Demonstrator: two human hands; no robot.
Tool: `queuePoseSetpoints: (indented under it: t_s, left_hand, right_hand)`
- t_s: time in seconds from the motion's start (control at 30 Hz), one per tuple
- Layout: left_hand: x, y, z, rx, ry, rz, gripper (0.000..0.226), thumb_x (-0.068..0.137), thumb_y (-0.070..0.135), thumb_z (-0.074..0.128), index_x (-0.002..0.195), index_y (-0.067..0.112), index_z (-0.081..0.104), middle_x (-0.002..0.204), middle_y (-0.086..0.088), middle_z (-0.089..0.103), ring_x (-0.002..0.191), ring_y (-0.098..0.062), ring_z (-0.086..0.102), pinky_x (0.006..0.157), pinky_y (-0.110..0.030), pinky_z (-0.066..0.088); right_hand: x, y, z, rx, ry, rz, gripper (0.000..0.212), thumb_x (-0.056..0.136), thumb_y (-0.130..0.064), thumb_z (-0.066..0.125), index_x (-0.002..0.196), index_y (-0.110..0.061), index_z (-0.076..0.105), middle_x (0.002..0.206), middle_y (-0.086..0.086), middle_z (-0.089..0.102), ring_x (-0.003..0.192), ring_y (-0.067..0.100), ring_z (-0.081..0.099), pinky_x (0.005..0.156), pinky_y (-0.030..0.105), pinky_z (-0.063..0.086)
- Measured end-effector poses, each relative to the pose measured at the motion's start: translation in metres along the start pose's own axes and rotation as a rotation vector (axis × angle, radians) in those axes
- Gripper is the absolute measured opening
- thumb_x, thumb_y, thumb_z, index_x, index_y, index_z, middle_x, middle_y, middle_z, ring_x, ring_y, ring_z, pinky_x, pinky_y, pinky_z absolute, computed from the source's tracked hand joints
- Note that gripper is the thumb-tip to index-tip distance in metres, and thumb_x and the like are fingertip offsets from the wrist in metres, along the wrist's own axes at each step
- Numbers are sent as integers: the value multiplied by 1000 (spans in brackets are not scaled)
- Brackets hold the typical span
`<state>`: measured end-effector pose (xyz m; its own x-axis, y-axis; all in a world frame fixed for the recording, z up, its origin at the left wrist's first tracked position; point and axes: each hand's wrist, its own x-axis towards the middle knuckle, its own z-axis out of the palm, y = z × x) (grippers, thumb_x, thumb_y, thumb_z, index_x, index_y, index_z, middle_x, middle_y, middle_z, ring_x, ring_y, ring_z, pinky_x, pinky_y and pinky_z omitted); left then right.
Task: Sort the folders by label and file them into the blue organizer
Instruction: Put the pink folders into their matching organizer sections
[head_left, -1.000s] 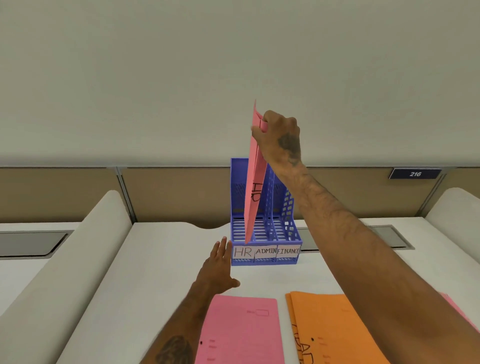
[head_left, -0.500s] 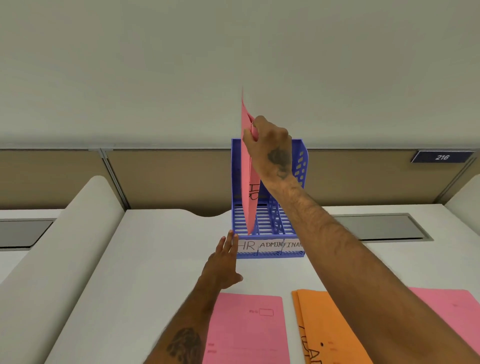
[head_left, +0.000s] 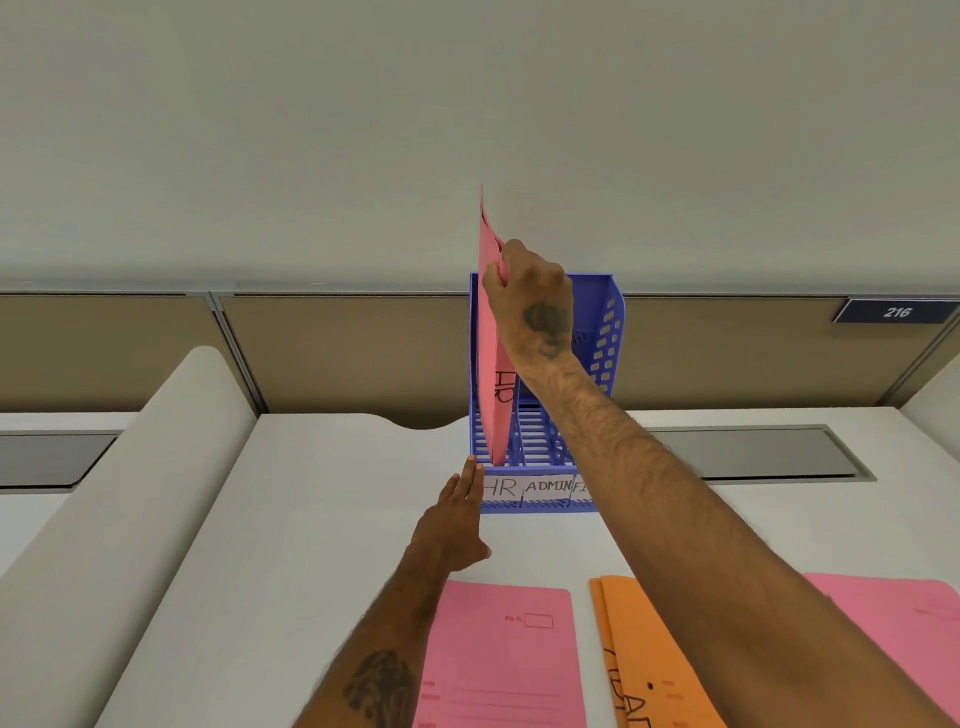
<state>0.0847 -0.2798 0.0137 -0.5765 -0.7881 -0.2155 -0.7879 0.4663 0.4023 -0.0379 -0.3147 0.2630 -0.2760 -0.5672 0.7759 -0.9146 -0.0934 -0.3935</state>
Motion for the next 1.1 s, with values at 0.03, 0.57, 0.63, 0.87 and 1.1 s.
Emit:
queuePoseSetpoints:
  t_s: [0.03,0.57,0.63,0.87,1.1]
  left_hand:
    - [0,0,0,-2,-2,0,115,85,27,75,155,22,-16,164,7,-15,152,-21,3,113,-42,40]
    - [-2,3,2,-11,-42,-41,119,83,30,77,155,22,-17,163,3,-22,153,-26,3,114,-44,36]
    - [-6,3,4,-20,-52,-60,119,83,32,77,155,24,-17,162,1,-26,153,-27,2,114,-45,35]
    - [-30,-4,1,-12,-49,-145,118,83,37,76,155,26,-17,161,1,-30,153,-30,0,115,-46,33]
    - [-69,-4,-5,-12,-8,-182,115,85,43,73,155,25,-16,162,-1,-26,153,-28,1,116,-48,31]
  right_hand:
    - [-4,2,2,-14,-23,13,21,98,-18,55,101,2,62,91,18,72,71,29,69,67,40,60]
    - [-39,12,23,-207,-551,220,37,98,-39,49,109,-7,62,103,12,66,91,28,65,62,29,40]
    - [-47,11,25,-152,-490,230,42,96,-46,52,116,-9,57,103,11,66,88,26,66,67,30,49]
    - [-60,12,13,-72,-437,212,59,93,-55,51,135,-16,34,106,12,65,88,29,67,71,36,53]
    - [-88,15,-18,-93,-486,221,64,93,-53,51,141,-18,29,118,14,60,99,32,64,74,39,52]
